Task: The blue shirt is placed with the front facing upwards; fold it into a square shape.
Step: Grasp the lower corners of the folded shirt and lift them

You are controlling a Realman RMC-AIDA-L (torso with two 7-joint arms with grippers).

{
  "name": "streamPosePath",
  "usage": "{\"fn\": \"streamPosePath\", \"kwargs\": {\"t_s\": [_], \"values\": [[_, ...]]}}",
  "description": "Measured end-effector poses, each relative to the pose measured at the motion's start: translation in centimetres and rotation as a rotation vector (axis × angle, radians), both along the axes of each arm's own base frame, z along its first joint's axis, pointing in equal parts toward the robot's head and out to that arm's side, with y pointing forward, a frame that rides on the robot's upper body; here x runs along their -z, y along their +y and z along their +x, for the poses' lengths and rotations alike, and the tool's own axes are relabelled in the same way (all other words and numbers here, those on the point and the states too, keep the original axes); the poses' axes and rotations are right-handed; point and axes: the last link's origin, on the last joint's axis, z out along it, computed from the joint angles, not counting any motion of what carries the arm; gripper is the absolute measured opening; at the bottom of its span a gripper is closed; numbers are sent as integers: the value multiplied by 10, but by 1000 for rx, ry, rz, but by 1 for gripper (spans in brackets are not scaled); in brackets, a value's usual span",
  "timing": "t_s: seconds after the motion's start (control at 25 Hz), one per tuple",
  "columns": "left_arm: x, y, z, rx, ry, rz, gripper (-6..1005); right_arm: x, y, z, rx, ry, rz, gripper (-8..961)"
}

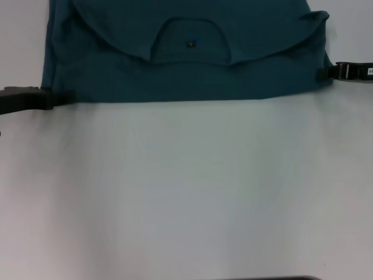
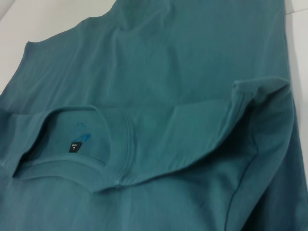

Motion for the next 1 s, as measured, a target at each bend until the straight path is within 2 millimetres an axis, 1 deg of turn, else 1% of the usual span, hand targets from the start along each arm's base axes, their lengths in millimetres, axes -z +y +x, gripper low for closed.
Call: {"fn": "streamPosePath", "kwargs": {"t_s": [0.2, 0.52, 0.8, 1.0], "values": [[-1, 0, 0, 1, 1, 3, 628, 0, 0, 0, 1, 0, 0, 37], [0, 1, -3, -23, 17, -4, 515, 0, 0, 0, 0, 0, 0, 37], [-4, 3, 0, -31, 30, 14, 359, 0, -1, 0, 0, 2, -1, 36], [-3, 3, 0, -33, 31, 8, 242, 1, -2, 1, 1, 4, -2, 37]]}}
